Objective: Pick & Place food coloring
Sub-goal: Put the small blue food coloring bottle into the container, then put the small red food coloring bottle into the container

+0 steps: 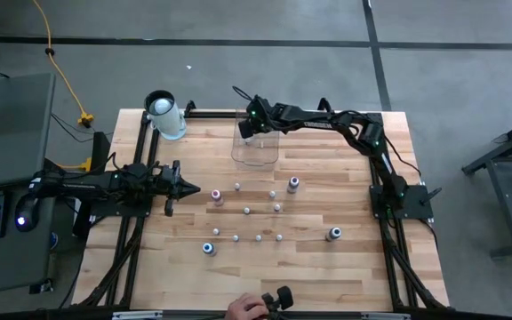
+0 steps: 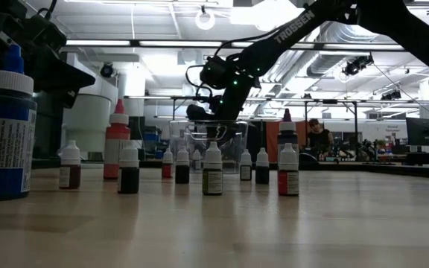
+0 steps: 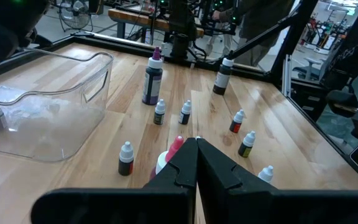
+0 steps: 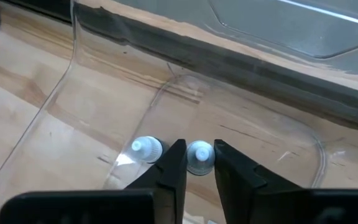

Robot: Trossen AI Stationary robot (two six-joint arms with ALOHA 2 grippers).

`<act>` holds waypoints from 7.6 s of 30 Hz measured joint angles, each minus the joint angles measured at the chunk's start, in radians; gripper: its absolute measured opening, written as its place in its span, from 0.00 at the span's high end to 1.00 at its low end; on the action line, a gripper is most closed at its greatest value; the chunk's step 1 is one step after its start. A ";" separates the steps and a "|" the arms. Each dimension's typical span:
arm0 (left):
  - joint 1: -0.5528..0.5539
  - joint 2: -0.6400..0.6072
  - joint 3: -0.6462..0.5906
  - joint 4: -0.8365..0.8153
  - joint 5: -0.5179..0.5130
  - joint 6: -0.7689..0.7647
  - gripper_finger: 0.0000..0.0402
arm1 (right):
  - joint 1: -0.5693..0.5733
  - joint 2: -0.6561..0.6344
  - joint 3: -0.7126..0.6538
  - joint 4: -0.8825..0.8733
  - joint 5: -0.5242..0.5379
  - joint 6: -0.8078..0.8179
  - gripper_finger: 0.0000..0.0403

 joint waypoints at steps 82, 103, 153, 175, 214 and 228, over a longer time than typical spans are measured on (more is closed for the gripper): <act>0.000 0.000 0.000 0.000 0.000 0.000 1.00 | 0.779 -0.409 -0.003 -0.825 -0.230 -0.490 0.64; 0.000 0.000 0.000 0.000 0.000 0.000 1.00 | 0.804 -0.187 -0.003 -0.691 -0.256 0.639 0.50; 0.000 0.000 0.000 0.000 0.000 0.000 1.00 | 0.746 -0.053 -0.002 -0.672 -0.308 0.551 0.57; 0.000 0.000 0.000 0.000 0.000 0.000 1.00 | 0.747 -0.053 -0.002 -0.673 -0.318 0.531 0.71; 0.000 0.000 0.000 0.000 0.000 0.000 1.00 | 0.750 -0.055 -0.002 -0.673 -0.338 0.497 0.90; 0.000 0.000 0.000 0.000 0.000 0.000 1.00 | 0.749 -0.154 -0.002 -0.673 -0.316 0.502 0.90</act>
